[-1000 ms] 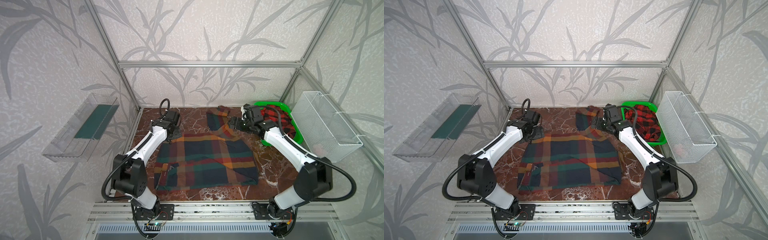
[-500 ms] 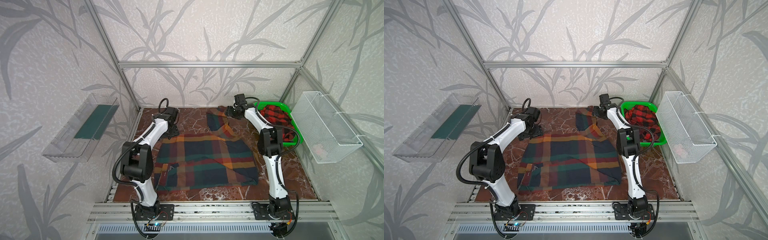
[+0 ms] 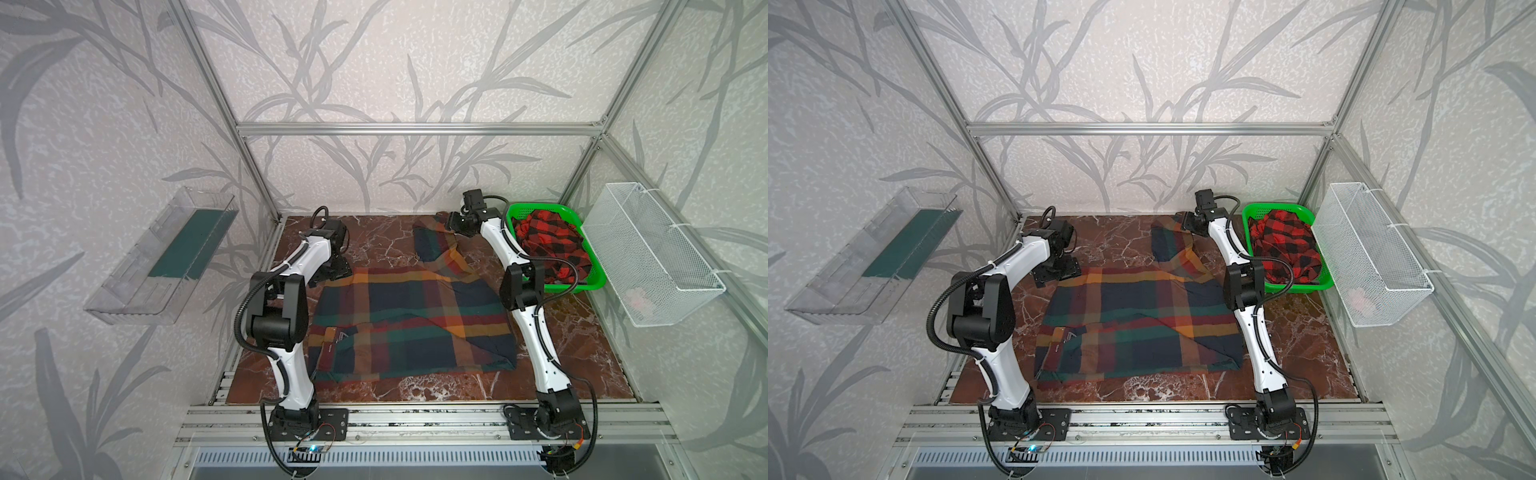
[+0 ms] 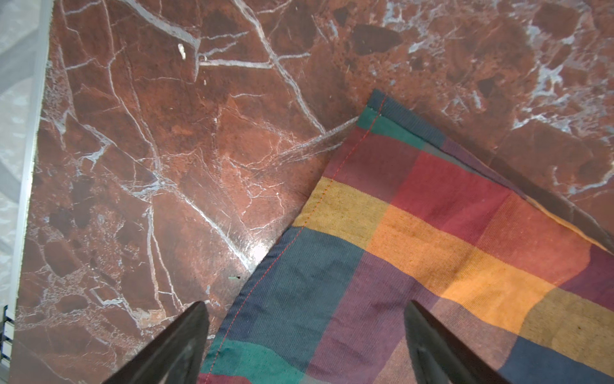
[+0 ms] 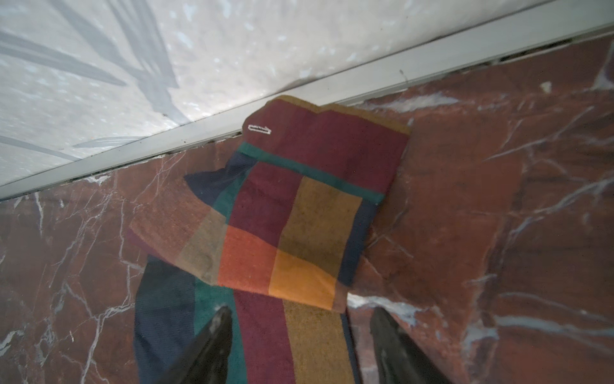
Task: Fold and stack the long sleeve shirts
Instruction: 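Grasp the far sleeve end with the right gripper and lift it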
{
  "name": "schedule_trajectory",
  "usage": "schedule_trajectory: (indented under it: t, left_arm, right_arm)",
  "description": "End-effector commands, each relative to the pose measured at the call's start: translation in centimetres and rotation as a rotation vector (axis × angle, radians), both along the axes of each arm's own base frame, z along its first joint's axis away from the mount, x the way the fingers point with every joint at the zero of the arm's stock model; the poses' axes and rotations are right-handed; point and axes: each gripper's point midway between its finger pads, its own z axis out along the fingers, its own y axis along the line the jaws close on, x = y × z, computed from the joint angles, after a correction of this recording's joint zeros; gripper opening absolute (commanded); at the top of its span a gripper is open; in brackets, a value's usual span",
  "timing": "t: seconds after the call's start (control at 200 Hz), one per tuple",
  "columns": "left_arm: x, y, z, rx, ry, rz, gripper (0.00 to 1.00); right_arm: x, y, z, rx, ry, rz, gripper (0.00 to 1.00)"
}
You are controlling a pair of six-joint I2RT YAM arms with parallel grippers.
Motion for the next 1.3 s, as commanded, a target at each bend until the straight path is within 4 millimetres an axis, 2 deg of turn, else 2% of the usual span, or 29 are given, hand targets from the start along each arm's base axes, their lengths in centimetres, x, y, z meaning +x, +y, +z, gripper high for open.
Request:
schedule_trajectory:
  t: [0.0,0.13,0.31,0.39,0.555,0.67,0.7,0.825,0.95,1.17,1.295]
  left_arm:
    - [0.1,-0.2,0.3,-0.039,-0.002,0.014,0.92]
    - [0.1,-0.2,0.1,-0.05,0.0,0.018,0.91]
    - [0.1,0.1,-0.1,-0.055,-0.001,0.026,0.91]
    - [0.2,0.1,-0.2,-0.063,-0.002,0.029,0.91]
    - [0.2,0.4,-0.6,-0.065,0.008,0.034,0.9]
    - [0.5,0.8,-0.7,-0.069,0.005,0.045,0.9]
    - [0.6,0.9,-0.7,-0.073,0.003,0.05,0.9]
    - [0.9,1.4,-1.3,-0.095,0.016,0.078,0.88]
    - [1.3,1.8,-1.5,-0.093,0.013,0.091,0.88]
    - [3.0,2.2,-0.5,-0.084,-0.028,0.092,0.88]
    - [4.4,1.2,-0.9,-0.137,-0.049,0.047,0.88]
  right_arm:
    - [0.6,0.4,-1.1,0.04,-0.002,0.004,0.62]
    - [1.0,1.3,-1.8,0.085,-0.015,0.019,0.57]
    - [1.2,1.5,-3.2,0.114,-0.006,0.022,0.55]
    - [1.4,1.8,-3.3,0.123,-0.018,0.03,0.47]
    - [2.0,2.2,-2.4,0.116,-0.067,0.053,0.22]
    - [2.1,2.8,0.7,0.082,-0.13,0.096,0.04]
    - [2.1,2.9,2.1,0.075,-0.157,0.107,0.0]
    - [1.8,3.6,8.1,0.031,-0.271,0.157,0.0]
    - [0.7,4.0,13.7,-0.028,-0.362,0.202,0.0]
    - [-3.2,5.6,22.4,-0.074,-0.499,0.27,0.0]
    - [-5.7,5.6,25.9,-0.043,-0.572,0.272,0.0]
